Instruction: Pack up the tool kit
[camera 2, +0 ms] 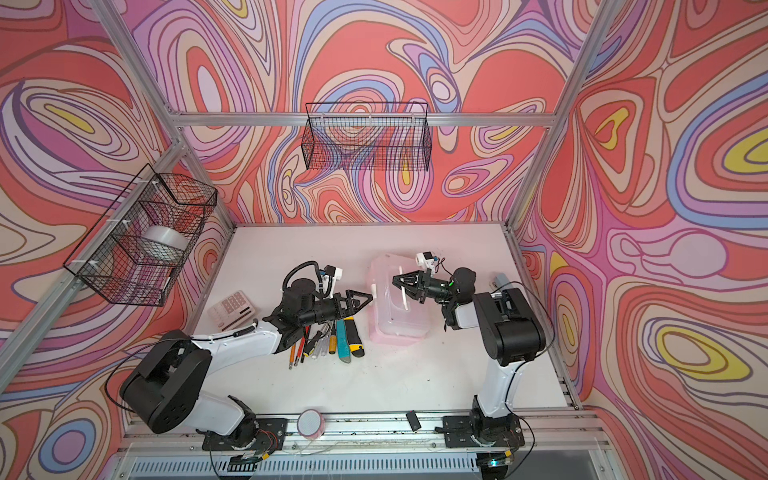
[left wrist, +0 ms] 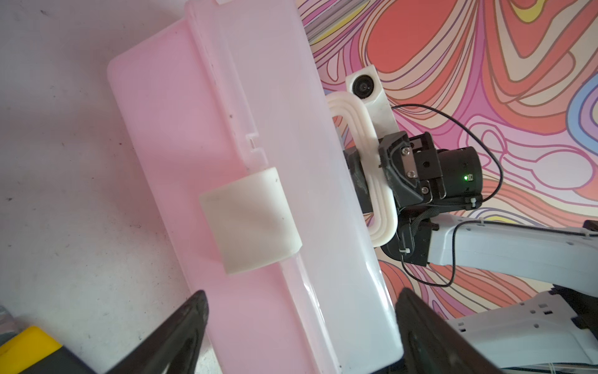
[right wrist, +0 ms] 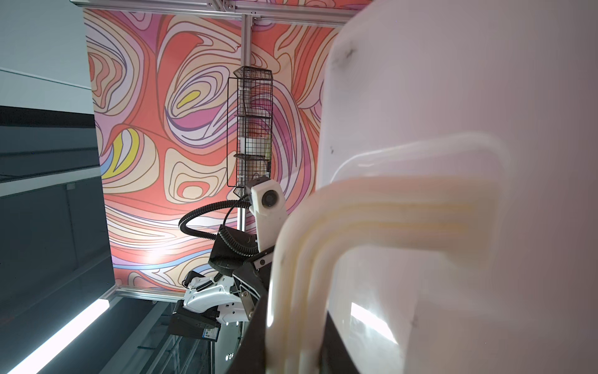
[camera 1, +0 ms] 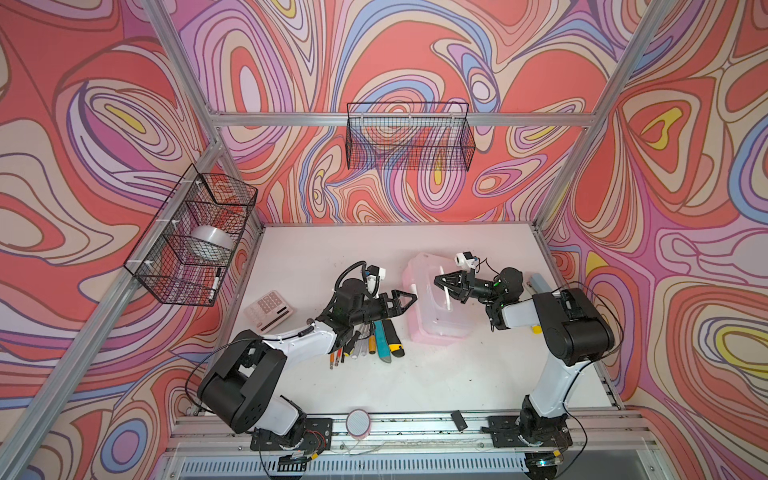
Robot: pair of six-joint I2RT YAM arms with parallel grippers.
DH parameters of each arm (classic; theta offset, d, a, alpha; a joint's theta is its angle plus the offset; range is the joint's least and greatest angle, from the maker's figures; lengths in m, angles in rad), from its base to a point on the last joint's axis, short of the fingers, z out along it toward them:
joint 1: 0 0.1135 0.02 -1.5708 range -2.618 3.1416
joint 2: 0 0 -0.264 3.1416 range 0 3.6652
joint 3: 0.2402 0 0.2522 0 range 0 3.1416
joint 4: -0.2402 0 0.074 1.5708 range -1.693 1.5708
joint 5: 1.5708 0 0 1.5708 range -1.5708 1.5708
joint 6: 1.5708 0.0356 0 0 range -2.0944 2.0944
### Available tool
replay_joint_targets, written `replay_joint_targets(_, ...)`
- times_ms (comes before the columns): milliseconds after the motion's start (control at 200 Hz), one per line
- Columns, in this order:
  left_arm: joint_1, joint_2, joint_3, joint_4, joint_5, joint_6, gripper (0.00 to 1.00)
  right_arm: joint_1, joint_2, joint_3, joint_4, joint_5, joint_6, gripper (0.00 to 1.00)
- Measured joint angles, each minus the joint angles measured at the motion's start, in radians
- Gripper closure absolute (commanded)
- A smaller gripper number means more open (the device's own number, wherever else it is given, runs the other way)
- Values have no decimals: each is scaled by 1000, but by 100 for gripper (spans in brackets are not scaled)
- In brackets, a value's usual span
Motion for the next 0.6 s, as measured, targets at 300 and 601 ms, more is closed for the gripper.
replay_joint_targets(300,19,85,2,97,30,-29,13,-5,26,-6,80,1,53,100)
replay_joint_targets(601,23,215,16,207,57,-79,13,-5,31,-6,95,1,62,100)
